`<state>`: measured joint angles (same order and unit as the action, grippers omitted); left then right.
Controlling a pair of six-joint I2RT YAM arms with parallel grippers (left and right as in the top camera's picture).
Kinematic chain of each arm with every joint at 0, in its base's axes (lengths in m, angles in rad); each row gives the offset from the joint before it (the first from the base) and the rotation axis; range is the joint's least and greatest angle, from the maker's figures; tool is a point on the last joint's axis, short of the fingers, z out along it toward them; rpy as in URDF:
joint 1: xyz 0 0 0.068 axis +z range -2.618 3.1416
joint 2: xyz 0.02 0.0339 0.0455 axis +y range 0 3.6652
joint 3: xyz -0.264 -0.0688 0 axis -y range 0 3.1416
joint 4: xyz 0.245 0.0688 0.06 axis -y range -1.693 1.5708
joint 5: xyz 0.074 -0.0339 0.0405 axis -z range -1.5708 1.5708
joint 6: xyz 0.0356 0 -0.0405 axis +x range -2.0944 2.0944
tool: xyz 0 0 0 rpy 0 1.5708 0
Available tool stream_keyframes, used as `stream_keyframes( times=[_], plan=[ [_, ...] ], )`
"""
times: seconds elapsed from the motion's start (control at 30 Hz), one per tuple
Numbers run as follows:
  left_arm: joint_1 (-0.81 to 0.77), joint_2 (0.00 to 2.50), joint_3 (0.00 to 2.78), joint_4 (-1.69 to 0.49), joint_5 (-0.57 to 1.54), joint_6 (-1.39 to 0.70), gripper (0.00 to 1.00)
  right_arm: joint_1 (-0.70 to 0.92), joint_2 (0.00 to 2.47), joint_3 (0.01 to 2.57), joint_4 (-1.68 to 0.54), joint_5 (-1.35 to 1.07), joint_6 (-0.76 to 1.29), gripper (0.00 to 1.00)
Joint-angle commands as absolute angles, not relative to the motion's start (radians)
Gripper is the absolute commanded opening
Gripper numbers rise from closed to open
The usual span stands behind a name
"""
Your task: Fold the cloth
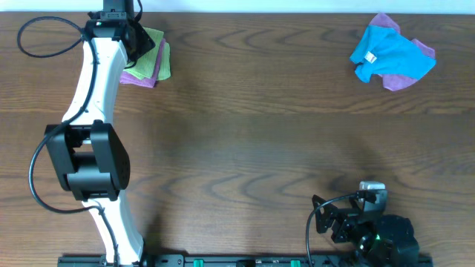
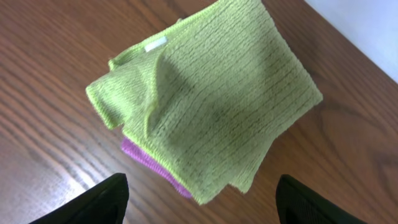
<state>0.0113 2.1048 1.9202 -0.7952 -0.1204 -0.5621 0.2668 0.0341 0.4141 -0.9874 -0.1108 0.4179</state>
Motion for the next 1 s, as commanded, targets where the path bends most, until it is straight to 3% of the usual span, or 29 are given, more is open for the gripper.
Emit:
stream_keyframes(
  times=[0.0, 0.3, 0.97],
  plan=[
    [0.014, 2.049, 1.942, -0.811, -0.139, -0.533, 0.79, 0.256, 0.027, 0.411, -0.989, -0.102, 0.433, 0.99],
    [0.014, 2.038, 1.942, -0.795, -0.138, -0.464, 0.85, 0.256, 0.027, 0.411, -0.989, -0.101, 0.433, 0.99],
    [0.015, 2.231, 1.941, -0.522, -0.133, -0.456, 0.76, 0.256, 0.027, 0.411, -0.989, -0.102, 0.433, 0.99]
  ],
)
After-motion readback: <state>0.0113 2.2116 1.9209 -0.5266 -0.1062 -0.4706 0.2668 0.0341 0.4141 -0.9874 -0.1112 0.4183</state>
